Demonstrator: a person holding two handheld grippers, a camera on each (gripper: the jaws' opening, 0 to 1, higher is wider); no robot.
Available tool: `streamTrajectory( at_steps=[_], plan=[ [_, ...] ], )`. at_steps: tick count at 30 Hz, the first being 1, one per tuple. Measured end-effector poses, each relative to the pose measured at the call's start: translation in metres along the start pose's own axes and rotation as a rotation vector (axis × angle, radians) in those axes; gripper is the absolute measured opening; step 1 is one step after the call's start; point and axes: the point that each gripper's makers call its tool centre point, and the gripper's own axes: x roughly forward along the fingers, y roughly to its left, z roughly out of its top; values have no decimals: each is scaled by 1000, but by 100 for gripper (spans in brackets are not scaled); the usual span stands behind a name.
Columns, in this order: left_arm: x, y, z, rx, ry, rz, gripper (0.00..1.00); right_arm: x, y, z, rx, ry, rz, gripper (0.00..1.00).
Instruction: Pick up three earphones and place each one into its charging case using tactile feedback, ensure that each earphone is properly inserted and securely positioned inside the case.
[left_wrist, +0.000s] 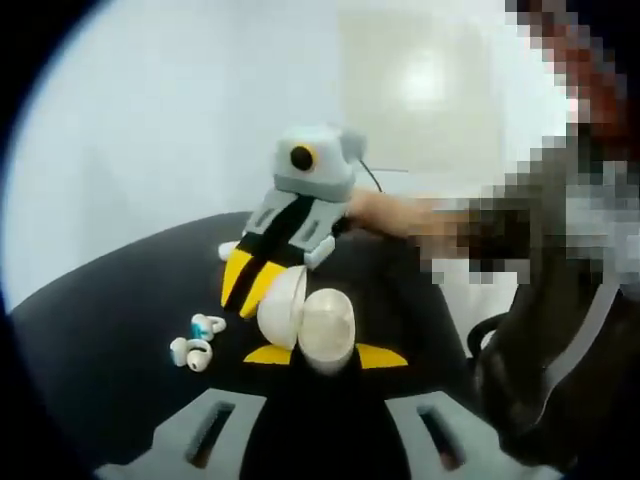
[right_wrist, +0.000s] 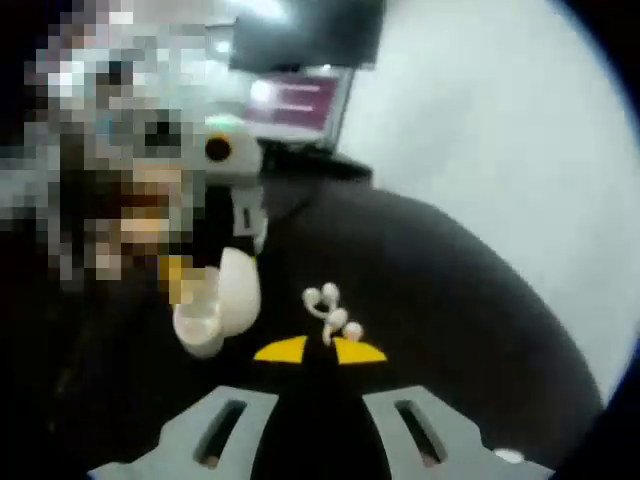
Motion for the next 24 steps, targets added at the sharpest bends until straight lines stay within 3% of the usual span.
streamTrajectory(
  at_steps=[3,6,8,9,10,13,17,21,24],
  plan=[
    [0,0,0,-22,-2,-16,18,3,-4,2,-54,34,0,10],
    [1,-2,0,11,-3,-6,18,8,-2,0,-79,74,32,11],
    [1,-1,0,18,-5,-5,18,13,-2,-9,-108,135,40,10],
    [1,-1,0,19,-5,-5,18,15,-3,-4,-104,100,28,9],
    [1,-1,0,19,-5,-4,18,16,-5,-5,-98,109,23,8],
    [1,0,1,22,-9,6,18,9,-9,-3,-24,114,22,7],
    [2,-1,2,27,-8,10,18,-18,-13,15,186,31,43,7],
    [3,-2,5,13,-14,-2,18,-49,-2,31,343,-24,128,7],
    [4,-2,6,3,-11,2,18,-66,13,38,384,-13,200,7]
  ],
)
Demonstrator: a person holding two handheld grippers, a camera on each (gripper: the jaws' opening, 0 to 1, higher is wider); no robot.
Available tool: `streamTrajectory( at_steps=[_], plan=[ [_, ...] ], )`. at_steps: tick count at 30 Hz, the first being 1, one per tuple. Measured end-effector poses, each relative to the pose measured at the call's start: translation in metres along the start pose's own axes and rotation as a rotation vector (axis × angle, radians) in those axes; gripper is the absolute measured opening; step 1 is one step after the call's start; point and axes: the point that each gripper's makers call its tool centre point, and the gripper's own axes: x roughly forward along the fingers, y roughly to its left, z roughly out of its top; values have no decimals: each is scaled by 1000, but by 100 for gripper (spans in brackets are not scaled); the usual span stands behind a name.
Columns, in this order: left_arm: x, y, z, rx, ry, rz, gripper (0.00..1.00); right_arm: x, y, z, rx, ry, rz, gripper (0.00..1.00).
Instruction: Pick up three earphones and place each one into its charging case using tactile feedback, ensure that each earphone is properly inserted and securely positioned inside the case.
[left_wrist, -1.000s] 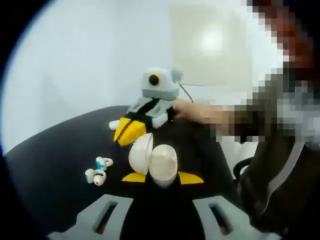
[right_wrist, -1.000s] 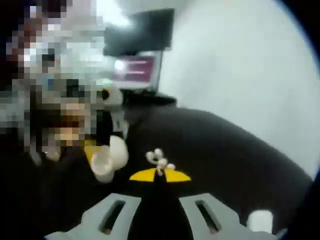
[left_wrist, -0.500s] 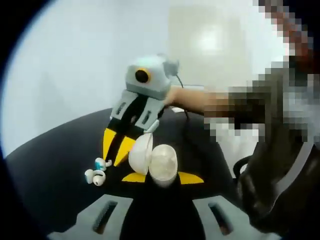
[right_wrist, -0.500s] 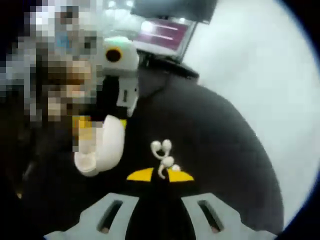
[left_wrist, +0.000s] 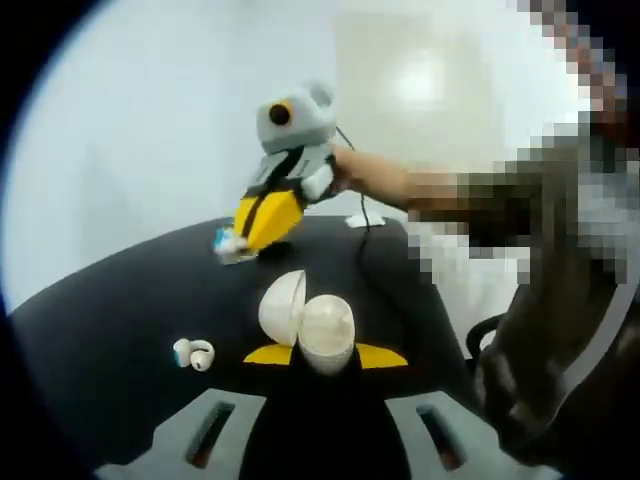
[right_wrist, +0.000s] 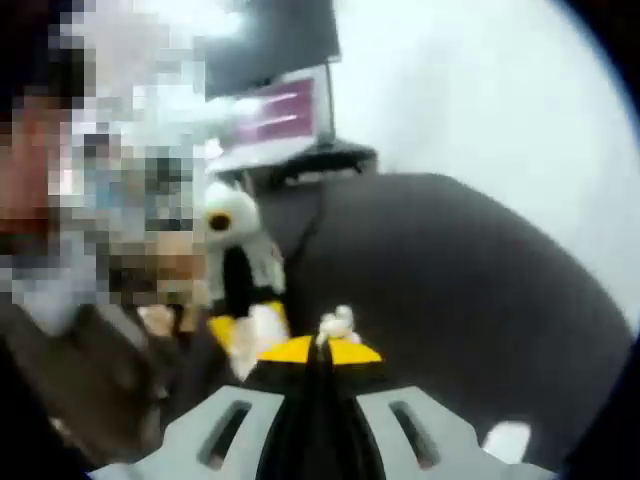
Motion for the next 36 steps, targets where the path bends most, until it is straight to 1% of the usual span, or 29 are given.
streamTrajectory(
  at_steps=[1,2,4,5,8,10,11,12,15,17,18,20,21,23,27,30,34,36],
  plan=[
    [0,0,0,-1,0,0,18,-3,8,-1,6,20,28,7],
    [0,1,0,-2,1,1,18,-6,19,1,14,27,70,7],
    [1,1,0,0,3,4,18,-6,33,3,63,36,128,7],
    [1,2,0,2,2,5,18,-5,43,2,100,52,177,7],
    [0,3,0,-2,2,8,18,5,58,-13,168,155,251,7],
    [0,3,0,1,3,8,18,14,62,-17,252,199,277,7],
    [0,4,-1,2,3,8,18,17,62,-18,275,216,282,7],
    [-1,4,-1,5,3,9,18,20,62,-19,278,223,280,7],
    [-1,4,-1,11,4,12,18,29,61,-18,263,239,274,7],
    [-2,5,-1,21,2,15,18,32,62,-20,308,260,283,7],
    [-2,5,-1,24,1,17,18,34,63,-22,315,277,292,7],
    [-2,4,-1,32,0,17,18,36,59,-27,309,300,274,7],
    [-2,4,-1,34,-1,17,18,37,60,-29,316,308,274,7],
    [-2,4,-1,38,-1,17,18,37,62,-29,345,306,292,7],
    [-2,2,-1,54,-6,15,18,42,58,-33,348,300,289,7],
    [-1,2,-1,59,-7,16,18,40,57,-32,391,315,298,7],
    [-1,1,-1,66,-8,15,18,40,57,-34,403,331,288,7],
    [-1,1,-1,67,-7,14,18,40,55,-33,394,327,283,7]
  ],
)
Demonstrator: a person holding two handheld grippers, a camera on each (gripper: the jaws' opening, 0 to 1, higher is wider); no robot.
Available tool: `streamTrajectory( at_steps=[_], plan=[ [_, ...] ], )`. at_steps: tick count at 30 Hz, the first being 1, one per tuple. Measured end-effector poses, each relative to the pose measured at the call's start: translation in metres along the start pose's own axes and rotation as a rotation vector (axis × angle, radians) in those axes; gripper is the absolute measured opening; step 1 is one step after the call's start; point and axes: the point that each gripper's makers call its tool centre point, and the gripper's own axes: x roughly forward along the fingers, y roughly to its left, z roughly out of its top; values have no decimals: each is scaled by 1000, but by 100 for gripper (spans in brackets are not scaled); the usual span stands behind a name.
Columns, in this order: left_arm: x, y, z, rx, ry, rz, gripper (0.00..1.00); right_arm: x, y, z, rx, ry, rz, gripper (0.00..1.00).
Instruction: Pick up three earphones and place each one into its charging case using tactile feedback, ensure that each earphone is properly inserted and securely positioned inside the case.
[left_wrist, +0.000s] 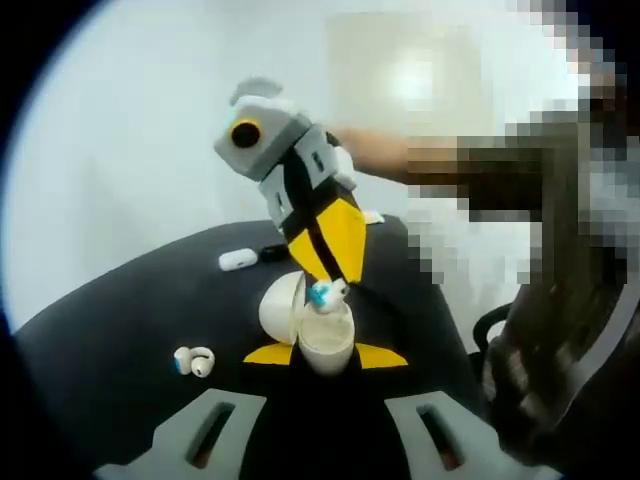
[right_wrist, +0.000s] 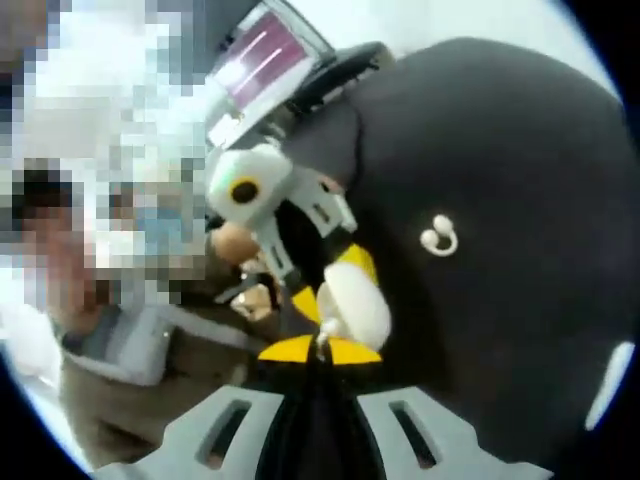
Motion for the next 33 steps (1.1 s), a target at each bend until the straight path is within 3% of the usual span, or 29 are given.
streamTrajectory(
  at_steps=[7,9,11,14,27,33],
  plan=[
    [1,-2,1,5,-2,1,18,-6,3,-1,-106,-40,-27,7],
    [1,-2,2,5,-2,1,18,-5,9,1,-71,-71,20,7],
    [1,-3,2,3,-2,0,18,-2,9,-4,7,-59,53,7],
    [2,-3,3,10,-4,2,18,0,5,-5,-8,-62,45,7],
    [0,-3,3,2,-5,0,18,-16,-4,3,-95,-145,-32,7],
    [0,0,1,-2,0,9,18,-18,-9,14,-234,-187,-127,5]
  ],
)
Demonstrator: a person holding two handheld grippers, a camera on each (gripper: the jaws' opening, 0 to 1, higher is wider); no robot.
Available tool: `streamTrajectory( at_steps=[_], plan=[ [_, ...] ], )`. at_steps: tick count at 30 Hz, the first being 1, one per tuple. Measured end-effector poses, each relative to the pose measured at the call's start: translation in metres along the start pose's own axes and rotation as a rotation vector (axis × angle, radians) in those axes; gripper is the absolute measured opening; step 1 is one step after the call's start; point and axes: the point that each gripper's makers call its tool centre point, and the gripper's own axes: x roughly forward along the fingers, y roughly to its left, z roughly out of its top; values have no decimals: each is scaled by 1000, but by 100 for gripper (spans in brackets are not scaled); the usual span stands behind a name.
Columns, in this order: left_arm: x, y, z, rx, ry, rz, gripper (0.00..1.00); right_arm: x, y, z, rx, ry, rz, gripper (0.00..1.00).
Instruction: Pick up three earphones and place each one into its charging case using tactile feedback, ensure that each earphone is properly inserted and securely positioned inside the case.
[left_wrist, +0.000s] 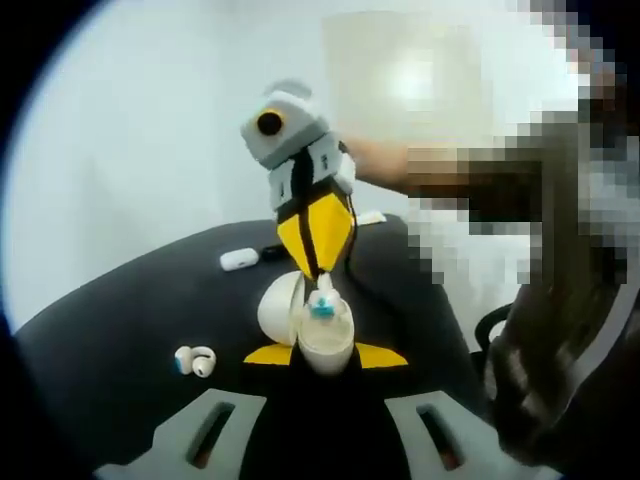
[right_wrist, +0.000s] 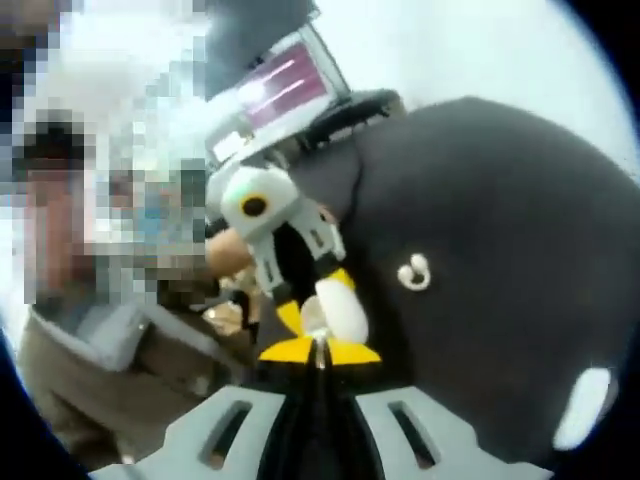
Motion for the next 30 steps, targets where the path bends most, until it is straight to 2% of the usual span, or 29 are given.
streamTrajectory(
  at_steps=[5,9,12,15,20,22,24,26,30],
  plan=[
    [-1,1,-2,-3,1,2,18,4,0,5,-130,-16,-83,5],
    [-1,2,-3,-3,1,4,18,3,7,11,-153,-58,-80,5],
    [-1,2,-3,-4,1,4,18,-8,10,15,-194,-84,-98,5],
    [-1,3,-4,-4,1,5,18,-15,-1,6,-220,-64,-177,7],
    [-1,2,-4,-5,1,4,18,-9,-3,-13,-209,-76,-163,10],
    [-1,2,-4,-4,1,4,18,-4,-1,-8,-227,-124,-154,11],
    [-1,2,-4,-5,1,4,18,0,-2,-4,-221,-143,-154,11],
    [-1,2,-4,-5,2,3,18,4,-1,-3,-242,-133,-164,10],
    [-1,2,-4,-5,3,4,18,7,3,1,-338,-103,-189,8]
  ],
)
